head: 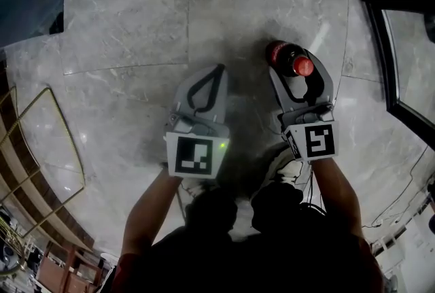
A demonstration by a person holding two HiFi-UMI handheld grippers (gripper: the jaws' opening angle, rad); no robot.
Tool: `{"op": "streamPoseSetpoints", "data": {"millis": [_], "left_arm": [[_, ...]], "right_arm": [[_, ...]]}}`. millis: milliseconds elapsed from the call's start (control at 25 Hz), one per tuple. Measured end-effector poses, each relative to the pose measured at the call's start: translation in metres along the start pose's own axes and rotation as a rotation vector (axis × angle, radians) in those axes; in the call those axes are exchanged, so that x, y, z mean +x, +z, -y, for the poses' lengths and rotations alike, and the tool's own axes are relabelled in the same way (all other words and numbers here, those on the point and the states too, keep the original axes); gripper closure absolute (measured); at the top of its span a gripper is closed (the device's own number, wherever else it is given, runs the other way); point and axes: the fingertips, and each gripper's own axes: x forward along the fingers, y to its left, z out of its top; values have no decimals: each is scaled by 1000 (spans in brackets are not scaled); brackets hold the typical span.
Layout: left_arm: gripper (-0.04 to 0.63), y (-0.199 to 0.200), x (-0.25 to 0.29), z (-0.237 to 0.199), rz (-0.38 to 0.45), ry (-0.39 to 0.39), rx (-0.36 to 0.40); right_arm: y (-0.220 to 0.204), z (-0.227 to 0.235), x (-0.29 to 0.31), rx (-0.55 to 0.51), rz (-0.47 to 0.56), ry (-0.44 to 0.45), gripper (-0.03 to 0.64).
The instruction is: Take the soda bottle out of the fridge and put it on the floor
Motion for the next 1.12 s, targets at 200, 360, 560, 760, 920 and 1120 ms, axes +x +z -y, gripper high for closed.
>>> {"op": "streamPoseSetpoints", "data": {"millis": [200, 360, 560, 760, 920, 1120], "left_arm": [[595, -3, -2, 2, -16, 3, -2], [595, -1, -4, 2, -11, 2, 8], [595, 1, -4, 3, 0, 3, 6], [595, 2, -5, 4, 2, 2, 4], [595, 3, -6, 4, 6, 8, 3], [595, 0, -7, 3, 10, 15, 11]], "right_arm": [[0, 1, -1, -1, 13, -10, 327], [0, 0, -1, -6, 18, -17, 327], [-4, -1, -1, -18, -6, -24, 325], [-11, -5, -7, -4, -21, -28, 319], [-18, -7, -14, 6, -40, -32, 319], [-27, -13, -26, 33, -56, -38, 319]]}}
